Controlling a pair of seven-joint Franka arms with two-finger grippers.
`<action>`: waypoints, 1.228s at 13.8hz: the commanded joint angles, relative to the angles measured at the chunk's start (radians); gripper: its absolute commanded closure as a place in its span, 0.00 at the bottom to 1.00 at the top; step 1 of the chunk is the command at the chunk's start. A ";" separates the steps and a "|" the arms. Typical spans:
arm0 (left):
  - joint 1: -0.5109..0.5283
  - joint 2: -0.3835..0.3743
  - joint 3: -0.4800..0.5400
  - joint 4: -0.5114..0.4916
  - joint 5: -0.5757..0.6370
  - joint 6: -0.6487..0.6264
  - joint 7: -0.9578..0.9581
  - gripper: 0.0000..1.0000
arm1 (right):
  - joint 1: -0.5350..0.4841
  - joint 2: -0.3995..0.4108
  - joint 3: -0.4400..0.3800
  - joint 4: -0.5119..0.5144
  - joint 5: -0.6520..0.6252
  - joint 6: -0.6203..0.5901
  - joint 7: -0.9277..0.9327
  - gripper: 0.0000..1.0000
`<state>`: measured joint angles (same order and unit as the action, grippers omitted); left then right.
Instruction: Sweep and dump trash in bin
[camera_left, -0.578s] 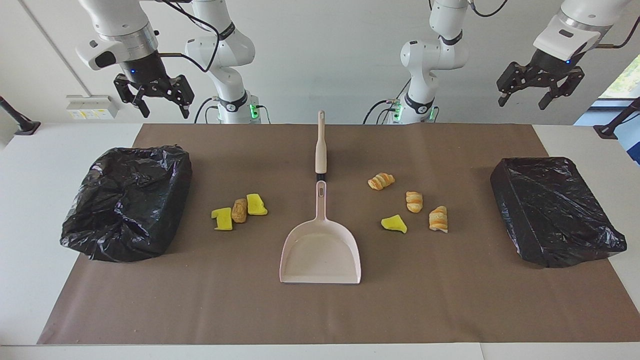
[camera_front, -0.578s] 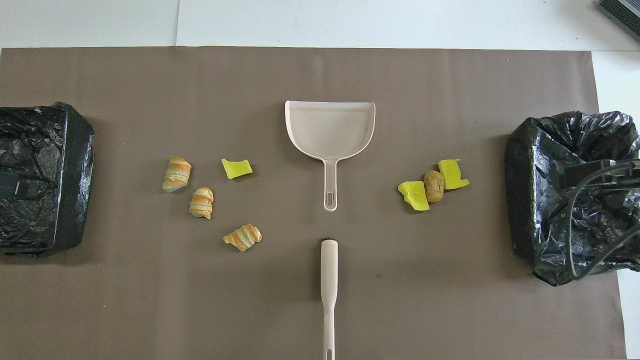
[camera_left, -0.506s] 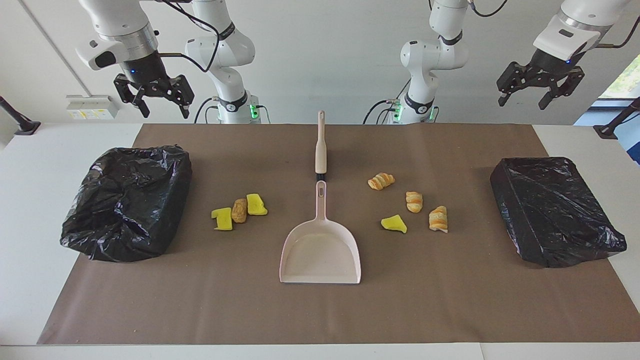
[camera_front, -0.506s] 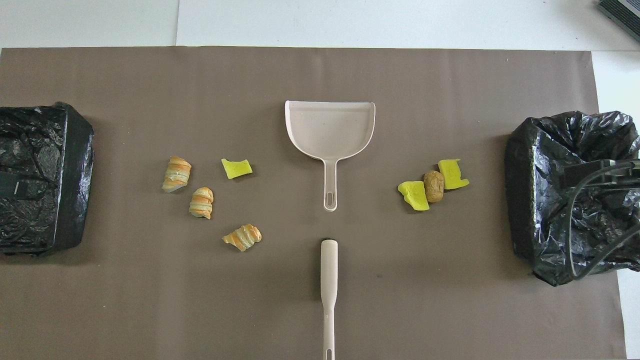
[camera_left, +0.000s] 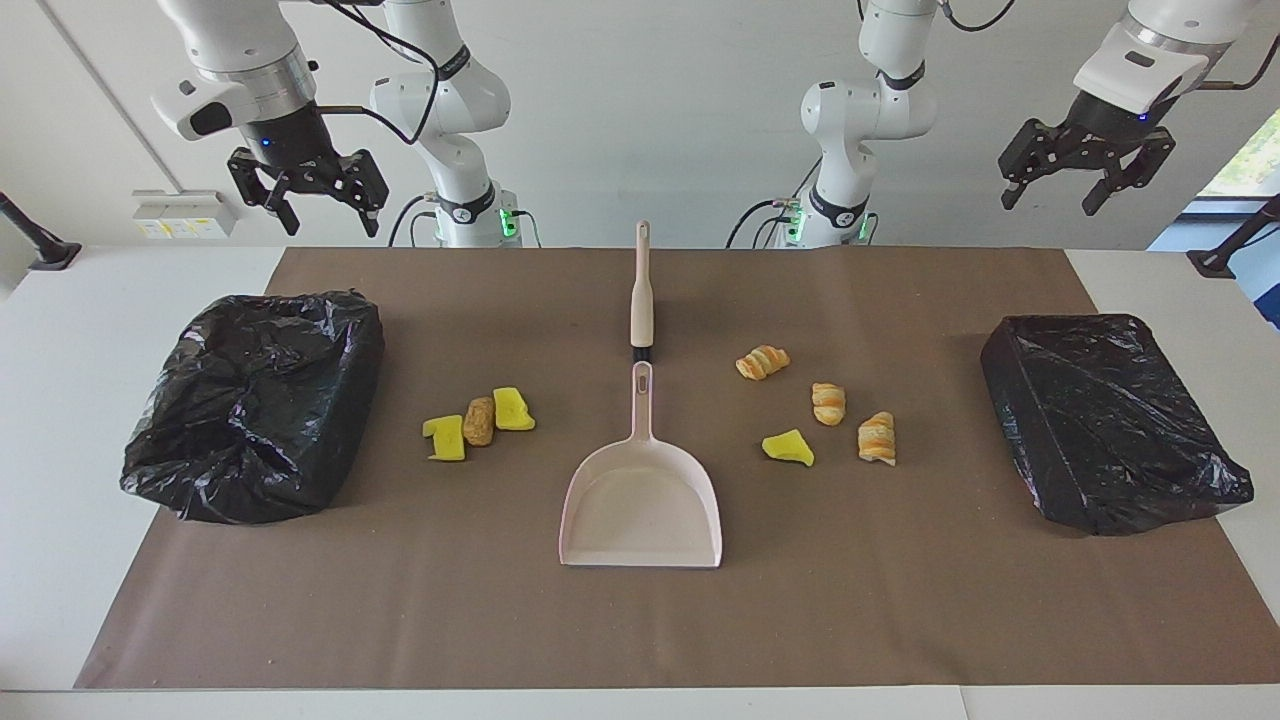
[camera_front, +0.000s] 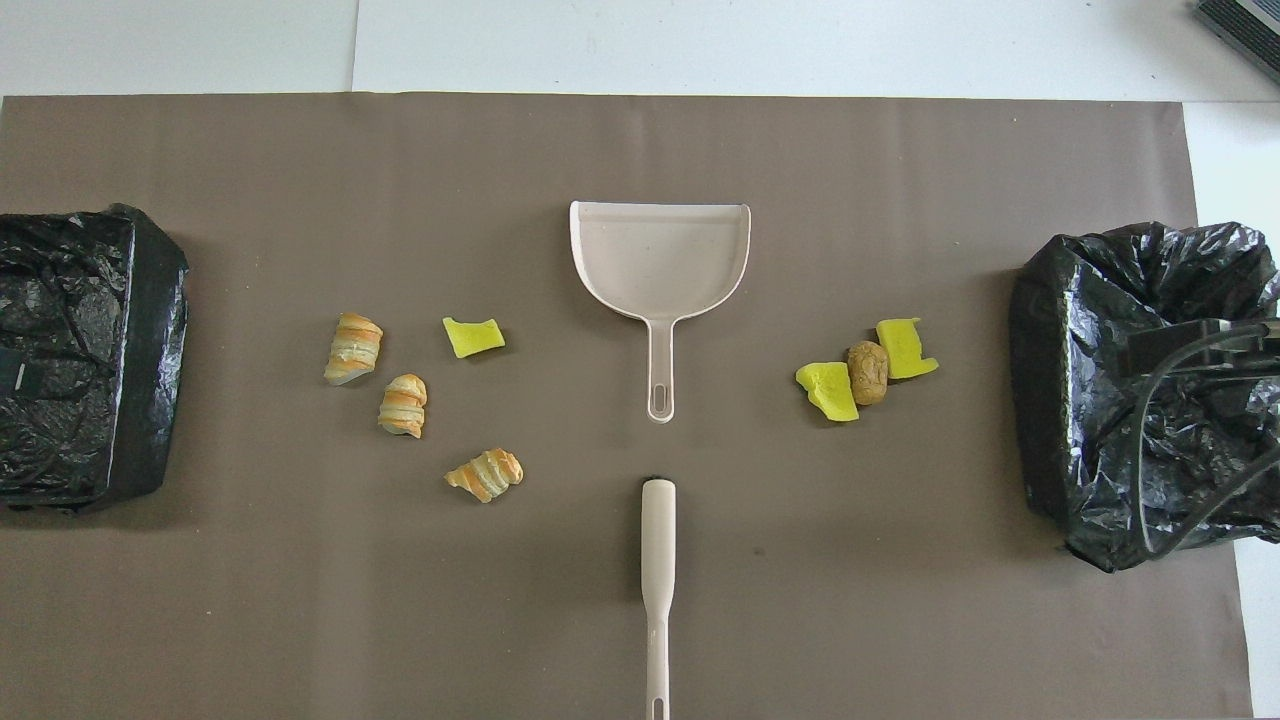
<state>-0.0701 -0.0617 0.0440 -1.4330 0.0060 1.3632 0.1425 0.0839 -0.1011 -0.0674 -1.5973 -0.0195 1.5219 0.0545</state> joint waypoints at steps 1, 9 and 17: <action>0.000 -0.010 -0.003 -0.004 0.005 -0.003 -0.014 0.00 | -0.013 -0.008 0.005 -0.001 0.024 -0.014 0.018 0.00; -0.023 -0.029 -0.019 -0.032 0.000 0.017 -0.015 0.00 | -0.013 -0.008 0.005 -0.001 0.024 -0.014 0.018 0.00; -0.204 -0.096 -0.026 -0.228 -0.012 0.122 -0.026 0.00 | -0.003 -0.008 0.009 -0.010 0.029 -0.030 -0.001 0.00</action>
<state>-0.2258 -0.0849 0.0059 -1.5428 0.0016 1.4242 0.1300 0.0857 -0.1027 -0.0660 -1.5972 -0.0187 1.4883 0.0539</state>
